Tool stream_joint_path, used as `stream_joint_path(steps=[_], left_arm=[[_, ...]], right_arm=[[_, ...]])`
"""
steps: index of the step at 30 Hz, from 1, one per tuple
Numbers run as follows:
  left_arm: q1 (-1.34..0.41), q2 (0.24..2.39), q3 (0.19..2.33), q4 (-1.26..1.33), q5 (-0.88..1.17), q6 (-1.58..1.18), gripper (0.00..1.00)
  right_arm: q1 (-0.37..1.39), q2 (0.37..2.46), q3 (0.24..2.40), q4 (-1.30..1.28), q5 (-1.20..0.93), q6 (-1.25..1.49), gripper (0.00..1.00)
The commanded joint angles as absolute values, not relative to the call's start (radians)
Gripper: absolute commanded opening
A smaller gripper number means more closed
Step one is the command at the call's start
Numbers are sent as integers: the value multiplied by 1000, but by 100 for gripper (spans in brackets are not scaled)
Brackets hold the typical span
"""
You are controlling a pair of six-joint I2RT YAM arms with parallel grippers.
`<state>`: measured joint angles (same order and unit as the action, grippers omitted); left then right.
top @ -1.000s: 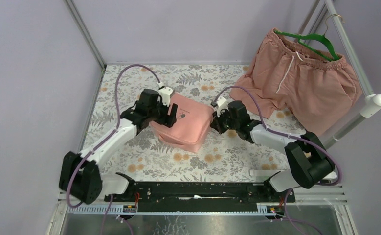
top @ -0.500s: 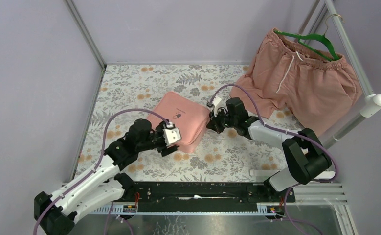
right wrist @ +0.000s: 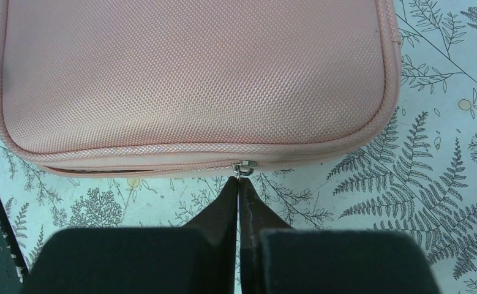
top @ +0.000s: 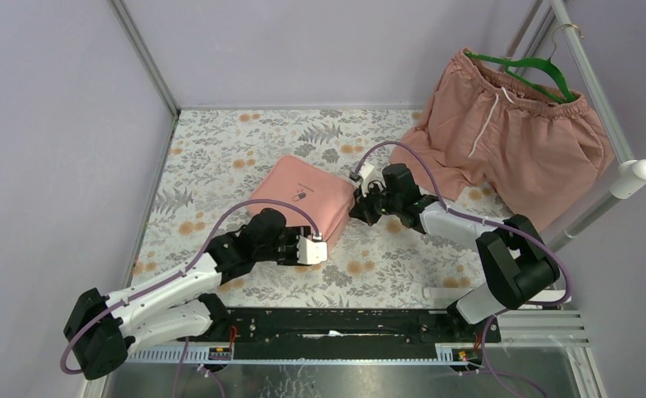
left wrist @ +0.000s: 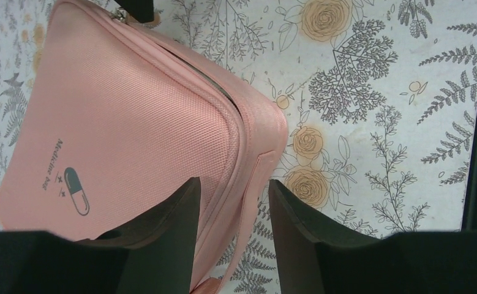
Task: Organize the medicine kit
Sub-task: Zip the medicine box at the center of the board.
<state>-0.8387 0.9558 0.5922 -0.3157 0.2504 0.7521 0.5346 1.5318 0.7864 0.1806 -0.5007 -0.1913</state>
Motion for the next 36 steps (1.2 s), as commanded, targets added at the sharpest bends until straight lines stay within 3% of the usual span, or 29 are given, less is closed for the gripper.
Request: stream_joint_path(steps=[1,15,24,27,36], left_arm=[[-864,978,579,-302,190,786,51],[-896,1056,543,-184,53,798,52],[-909,1142,570,-150,3,787,27],[-908,1161,579,-139,3,768,2],[-908,1213,604,-124,6,724,0]], right_arm=[[527,1537,836,199,-547,-209,3],[517,1538,828,194,-560,-209,3],[509,1530,814,198,-569,-207,3],[510,1517,794,193,-557,-216,3],[513,1435,699,221,-573,-149,1]])
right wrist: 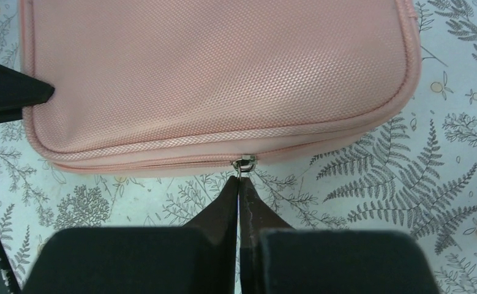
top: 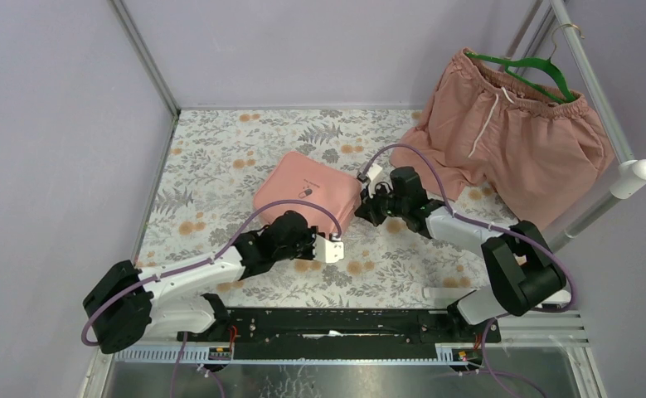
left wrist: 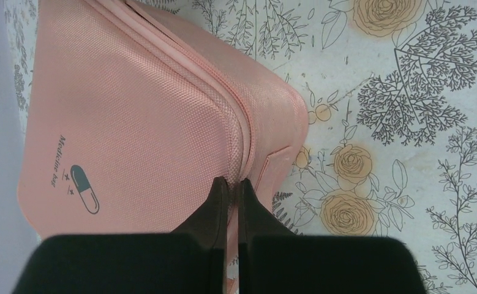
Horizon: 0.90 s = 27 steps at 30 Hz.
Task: Organize the medicine kit
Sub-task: Zip the medicine box at the center of the board.
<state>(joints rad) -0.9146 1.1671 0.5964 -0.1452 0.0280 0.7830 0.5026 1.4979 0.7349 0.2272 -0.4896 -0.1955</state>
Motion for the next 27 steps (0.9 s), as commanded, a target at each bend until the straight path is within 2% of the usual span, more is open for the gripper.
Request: stream_joint_path(steps=[1,14,27], left_arm=[[-907,1216,605,-123,7,722,0],[-896,1221,616,-119,25,709,0],[-888,1219,620,-117,40,706,0]], right_arm=[[515,1428,691,221,-579,-142,0],[672,1348,651,209,-607,-66,0],[757,1387,604,375,-663,124,0]])
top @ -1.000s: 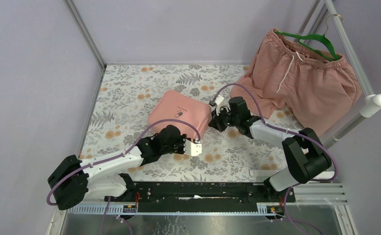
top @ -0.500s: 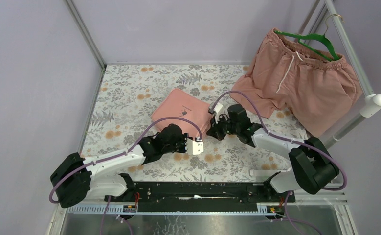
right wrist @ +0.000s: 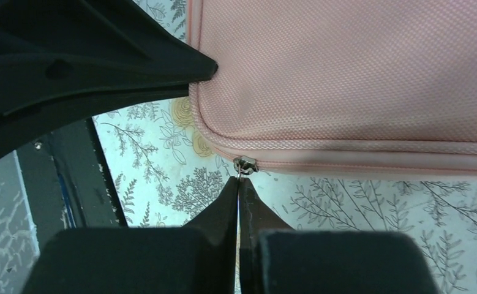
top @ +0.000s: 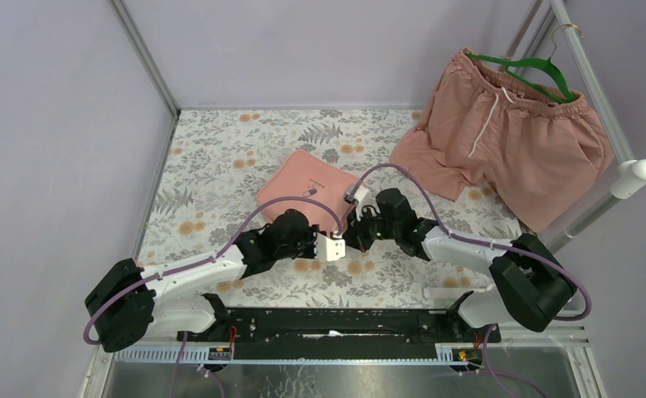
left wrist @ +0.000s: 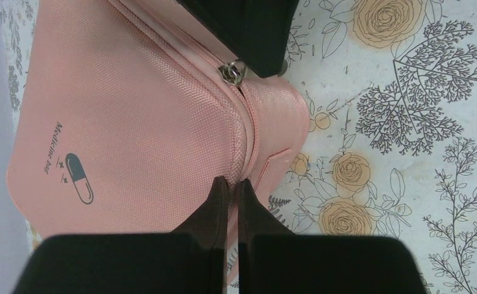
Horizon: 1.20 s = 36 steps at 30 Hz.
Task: Organize the medicine kit
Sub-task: Zip the medicine box at the center of the board.
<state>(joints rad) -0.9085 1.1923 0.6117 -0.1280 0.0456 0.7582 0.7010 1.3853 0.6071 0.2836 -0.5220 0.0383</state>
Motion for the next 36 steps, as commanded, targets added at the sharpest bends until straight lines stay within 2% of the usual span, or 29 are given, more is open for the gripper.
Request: stream_joint_path(steps=[1,14,15,17,24,30,33,36], left_arm=[[-887,1219,619,-118,40,706,0],[-886,1220,632,-131,46,699,1],[-884,1212,639,-143,47,693,6],[-885,1179,649,-160,47,678,26],[-876,948,647,-164,31,534,51],[-790,819,637,-16,-193,210,82],[-696,870,694,-32,-281,28,89],[-545,1003,805,-152,-243,-156,93]], right_arm=[[765,1391,602,381,-663,129,0],[811,1424,609,458,-643,190,0],[811,1411,603,451,-607,184,0],[809,1388,591,420,-522,179,0],[787,1295,526,358,-385,144,0],[750,1241,502,276,-341,100,0],[730,1218,484,275,-333,122,0],[726,1192,470,285,-334,139,0]])
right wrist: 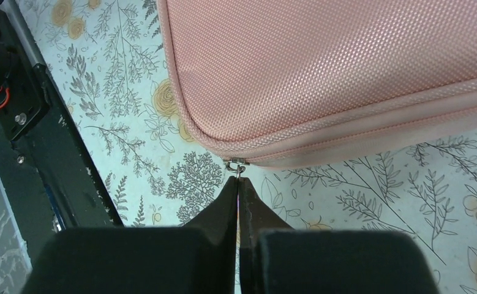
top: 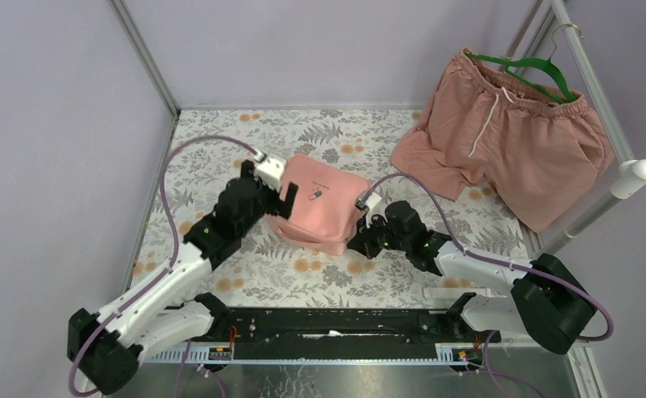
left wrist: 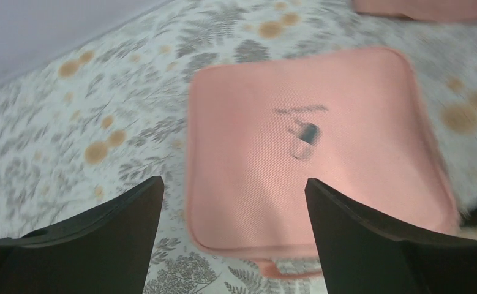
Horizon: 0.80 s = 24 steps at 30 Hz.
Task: Organize the medicine kit
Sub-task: Adjust the medicine box at the center of the board.
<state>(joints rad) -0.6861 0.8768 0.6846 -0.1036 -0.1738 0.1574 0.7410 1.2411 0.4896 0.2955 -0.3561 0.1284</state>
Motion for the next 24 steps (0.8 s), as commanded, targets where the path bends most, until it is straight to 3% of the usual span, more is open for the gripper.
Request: stream_joint_path(steps=[1,5,14,18,24], left_arm=[[-497,1056,846,-197,-215,-204,94],[-320,1252,954,-256,-29,-289,94],[-186,1513,1010,-175,250,-383,93],[-184,1578,1030,-189,356,-381,84],[-178,1606,1043,-242,368,-383,57]], right_arm=[[724,1187,465,286,-335,143,0],[722,1180,455,296,-339,153,0],[710,1184,446,326,-337,188,0],[709,1183,446,322,-335,183,0],[702,1171,448,312,-315,177,0]])
